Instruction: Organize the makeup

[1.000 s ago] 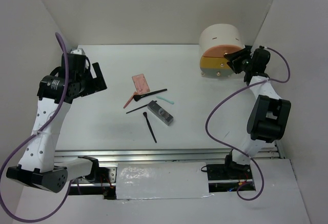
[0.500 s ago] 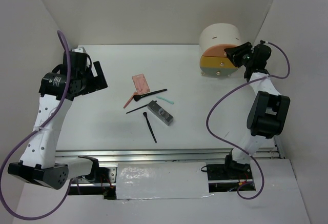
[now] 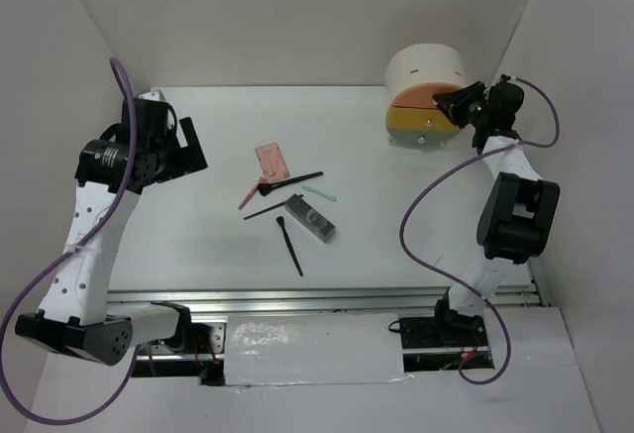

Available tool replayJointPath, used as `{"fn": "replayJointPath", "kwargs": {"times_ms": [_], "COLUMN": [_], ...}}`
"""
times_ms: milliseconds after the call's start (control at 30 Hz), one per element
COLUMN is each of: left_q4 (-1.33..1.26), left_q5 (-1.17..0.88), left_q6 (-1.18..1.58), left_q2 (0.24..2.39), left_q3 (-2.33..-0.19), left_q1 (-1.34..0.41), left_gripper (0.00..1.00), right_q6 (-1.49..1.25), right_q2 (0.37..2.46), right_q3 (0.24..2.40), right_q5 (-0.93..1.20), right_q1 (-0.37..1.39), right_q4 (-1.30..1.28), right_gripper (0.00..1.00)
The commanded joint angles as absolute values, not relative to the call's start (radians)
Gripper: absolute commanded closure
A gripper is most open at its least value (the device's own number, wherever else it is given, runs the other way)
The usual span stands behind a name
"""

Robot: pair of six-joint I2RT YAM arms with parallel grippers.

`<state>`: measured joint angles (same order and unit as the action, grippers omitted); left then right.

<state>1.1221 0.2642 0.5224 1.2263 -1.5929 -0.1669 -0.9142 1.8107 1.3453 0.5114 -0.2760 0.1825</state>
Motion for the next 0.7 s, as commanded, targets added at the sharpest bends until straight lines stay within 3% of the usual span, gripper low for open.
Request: {"fn": "replayJointPath", "kwargs": {"times_ms": [0,667], "left_q4": [1.104,1.077], "left_q5": [0.275,0.227], "left_q6": [0.499,0.483], "left_q2": [1.21,1.189], "left_q3": [-1.606,-1.578], "left_q1": [-0.166,-0.166], "left_gripper": [0.01,0.01], "right_q6": [-0.841,-0.746], "right_q2": [1.792,1.589], "right_q3": [1.413,1.155], "right_q5": [0.509,0.581], "right_q1": [-0.282,-0.341], "right_q4": [0.186,0.196], "right_gripper": [0.77,0.78]}}
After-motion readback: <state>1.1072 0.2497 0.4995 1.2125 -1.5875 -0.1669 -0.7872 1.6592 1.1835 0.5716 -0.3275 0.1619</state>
